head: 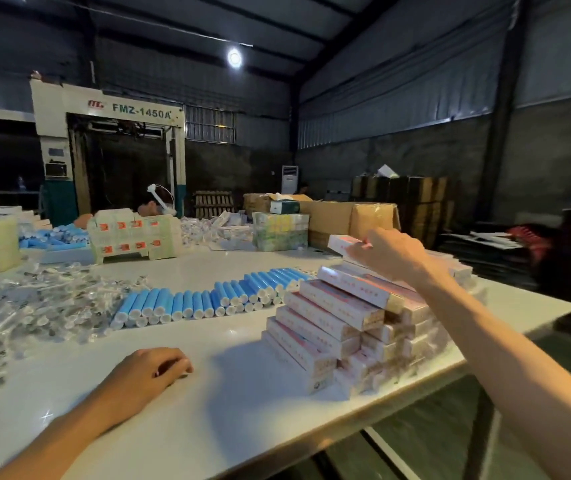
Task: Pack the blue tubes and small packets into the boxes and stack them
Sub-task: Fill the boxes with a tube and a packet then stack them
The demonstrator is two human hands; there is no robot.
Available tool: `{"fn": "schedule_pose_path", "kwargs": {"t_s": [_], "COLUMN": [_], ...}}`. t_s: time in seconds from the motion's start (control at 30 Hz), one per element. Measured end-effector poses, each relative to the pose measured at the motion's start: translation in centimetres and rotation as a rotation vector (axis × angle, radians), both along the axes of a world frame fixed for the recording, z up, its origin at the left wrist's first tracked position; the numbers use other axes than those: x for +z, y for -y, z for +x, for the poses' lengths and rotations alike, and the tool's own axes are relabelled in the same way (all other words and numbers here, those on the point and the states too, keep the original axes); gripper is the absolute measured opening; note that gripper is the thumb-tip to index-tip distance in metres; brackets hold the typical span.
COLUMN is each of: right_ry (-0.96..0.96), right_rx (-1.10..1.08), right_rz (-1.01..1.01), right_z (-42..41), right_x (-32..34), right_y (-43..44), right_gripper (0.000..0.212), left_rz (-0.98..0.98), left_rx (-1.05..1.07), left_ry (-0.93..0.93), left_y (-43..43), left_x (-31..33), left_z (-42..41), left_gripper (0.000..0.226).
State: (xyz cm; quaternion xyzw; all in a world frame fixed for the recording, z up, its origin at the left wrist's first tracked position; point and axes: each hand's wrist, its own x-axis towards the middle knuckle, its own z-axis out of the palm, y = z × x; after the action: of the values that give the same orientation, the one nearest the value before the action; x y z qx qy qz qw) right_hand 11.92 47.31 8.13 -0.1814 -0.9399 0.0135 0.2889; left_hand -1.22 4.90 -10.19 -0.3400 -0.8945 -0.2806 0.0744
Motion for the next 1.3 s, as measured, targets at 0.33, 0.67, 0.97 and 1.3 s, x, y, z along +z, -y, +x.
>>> {"fn": "schedule_pose_path", "kwargs": {"t_s": [0.33, 0.67, 0.97, 1.3], "right_ry": [0.130, -0.139, -0.188, 0.057], "right_rx": [-0.015, 0.203, 0.729, 0.847], "right_rz": [0.117, 0.104, -0.391, -0.912], "right_z": [0.8, -1.9, -10.7, -16.8], "right_x": [-3.3, 0.3, -5.6, -18.3], "right_y": [-3.1, 4.3, 23.9, 30.5], "right_gripper": [0.041, 0.025, 0.023, 0.022], "left_rz": [-0.014, -0.049, -0.047, -0.057], "left_rx": [0.005, 0.060, 0.316, 0.699], "left_ry": [-0.033, -0.007, -0.084, -0.064], "left_y": [-0.2, -0.7, -0.5, 10.8], "left_x": [-0.2, 0.4, 2.7, 5.7], "left_z": [0.0, 0.5, 0.9, -3.3], "left_gripper": [0.021, 0.018, 0.021, 0.015]}}
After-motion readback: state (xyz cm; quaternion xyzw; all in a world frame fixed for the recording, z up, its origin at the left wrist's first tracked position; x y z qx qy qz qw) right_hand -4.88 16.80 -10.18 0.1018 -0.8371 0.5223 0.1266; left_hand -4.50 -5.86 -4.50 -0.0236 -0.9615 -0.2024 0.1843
